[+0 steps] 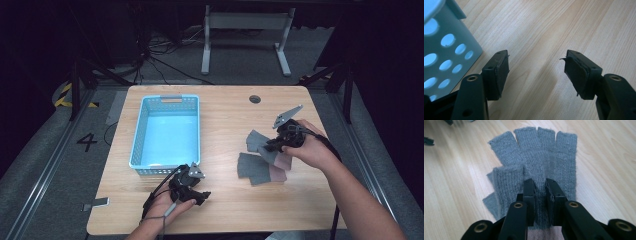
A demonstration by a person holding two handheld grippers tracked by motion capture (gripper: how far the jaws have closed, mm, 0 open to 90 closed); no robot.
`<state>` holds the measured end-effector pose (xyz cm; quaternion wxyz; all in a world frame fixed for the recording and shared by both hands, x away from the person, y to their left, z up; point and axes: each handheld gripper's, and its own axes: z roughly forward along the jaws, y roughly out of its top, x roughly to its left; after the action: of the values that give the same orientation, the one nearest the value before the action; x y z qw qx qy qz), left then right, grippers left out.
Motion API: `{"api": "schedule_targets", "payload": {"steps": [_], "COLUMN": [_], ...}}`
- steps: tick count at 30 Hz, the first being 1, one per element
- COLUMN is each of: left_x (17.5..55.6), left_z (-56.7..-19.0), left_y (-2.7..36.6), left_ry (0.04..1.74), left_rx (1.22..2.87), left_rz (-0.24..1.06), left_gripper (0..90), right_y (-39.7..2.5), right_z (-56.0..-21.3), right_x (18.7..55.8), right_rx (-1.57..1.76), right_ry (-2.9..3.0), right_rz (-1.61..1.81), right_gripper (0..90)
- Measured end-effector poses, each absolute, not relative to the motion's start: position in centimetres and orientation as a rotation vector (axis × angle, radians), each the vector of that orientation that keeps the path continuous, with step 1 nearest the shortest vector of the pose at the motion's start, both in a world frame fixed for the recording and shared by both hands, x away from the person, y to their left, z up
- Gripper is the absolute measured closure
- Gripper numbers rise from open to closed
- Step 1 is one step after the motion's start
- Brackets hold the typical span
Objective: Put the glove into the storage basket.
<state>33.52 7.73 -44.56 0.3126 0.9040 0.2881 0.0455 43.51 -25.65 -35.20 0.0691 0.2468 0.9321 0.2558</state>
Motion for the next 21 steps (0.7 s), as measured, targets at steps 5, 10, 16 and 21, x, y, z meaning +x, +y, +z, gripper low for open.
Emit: {"api": "schedule_targets", "payload": {"steps": [5,10,16,21], "left_x": [33.4,33.4,33.4,33.4], "left_z": [-44.5,-44.5,-44.6,-44.6], "left_y": [7.6,7.5,7.4,7.4], "left_ry": [0.758,0.750,0.749,0.748], "left_rx": [2.386,2.395,2.396,2.399], "left_rz": [0.098,0.090,0.093,0.090], "left_gripper": [39.2,39.7,39.7,39.9], "right_y": [-25.1,-24.5,-23.8,-23.5], "right_z": [-36.0,-36.8,-37.9,-38.7], "right_x": [42.8,42.2,41.8,41.8], "right_rx": [0.725,0.701,0.660,0.652], "right_ry": [2.838,2.869,2.905,2.917], "right_rz": [0.771,0.758,0.711,0.670], "right_gripper": [80.2,80.2,80.2,80.2]}}
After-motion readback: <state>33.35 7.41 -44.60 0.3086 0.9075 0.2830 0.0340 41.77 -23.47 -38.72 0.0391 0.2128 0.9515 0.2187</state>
